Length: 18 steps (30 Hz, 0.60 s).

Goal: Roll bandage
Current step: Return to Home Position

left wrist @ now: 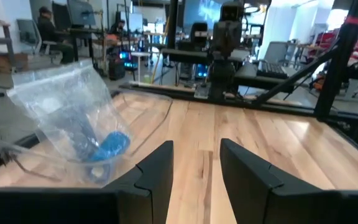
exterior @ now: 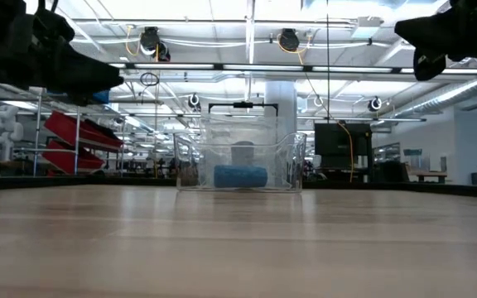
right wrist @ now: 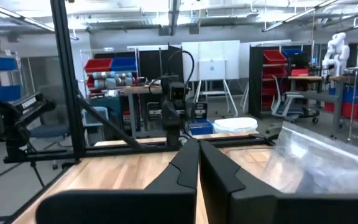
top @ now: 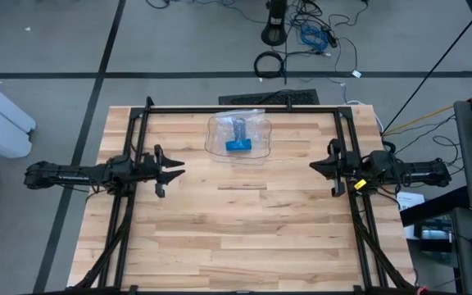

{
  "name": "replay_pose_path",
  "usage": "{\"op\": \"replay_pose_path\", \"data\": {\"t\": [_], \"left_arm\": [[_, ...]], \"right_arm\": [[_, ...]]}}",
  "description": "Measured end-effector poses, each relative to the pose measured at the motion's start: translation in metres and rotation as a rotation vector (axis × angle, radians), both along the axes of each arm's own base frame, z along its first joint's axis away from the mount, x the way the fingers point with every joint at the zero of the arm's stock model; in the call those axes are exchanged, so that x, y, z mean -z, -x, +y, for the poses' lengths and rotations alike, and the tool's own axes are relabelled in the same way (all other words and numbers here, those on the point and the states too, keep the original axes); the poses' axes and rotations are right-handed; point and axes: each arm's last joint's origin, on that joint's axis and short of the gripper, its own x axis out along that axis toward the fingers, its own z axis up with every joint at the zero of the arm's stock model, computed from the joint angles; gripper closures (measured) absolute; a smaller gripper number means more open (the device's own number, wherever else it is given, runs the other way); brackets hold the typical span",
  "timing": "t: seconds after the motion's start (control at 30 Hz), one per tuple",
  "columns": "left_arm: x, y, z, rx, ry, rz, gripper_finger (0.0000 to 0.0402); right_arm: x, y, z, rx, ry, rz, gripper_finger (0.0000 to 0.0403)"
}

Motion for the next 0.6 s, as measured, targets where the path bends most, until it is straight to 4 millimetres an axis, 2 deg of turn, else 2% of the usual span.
{"op": "replay_pose_path", "data": {"t": [0.17, 0.37, 0.6], "left_arm": [[0.001, 0.0, -0.001, 0.015, 0.015, 0.01, 0.0265], [0.002, 0.0, -0.003, 0.045, 0.025, 0.019, 0.0265], [0.002, 0.0, -0.004, 0.054, 0.024, 0.017, 0.0265]], "right_arm": [[0.008, -0.001, 0.0, 0.003, 0.006, 0.084, 0.0403], [0.009, -0.002, 0.0, 0.006, 0.001, 0.08, 0.0403], [0.025, -0.006, -0.002, 0.075, -0.032, 0.065, 0.0403]]}}
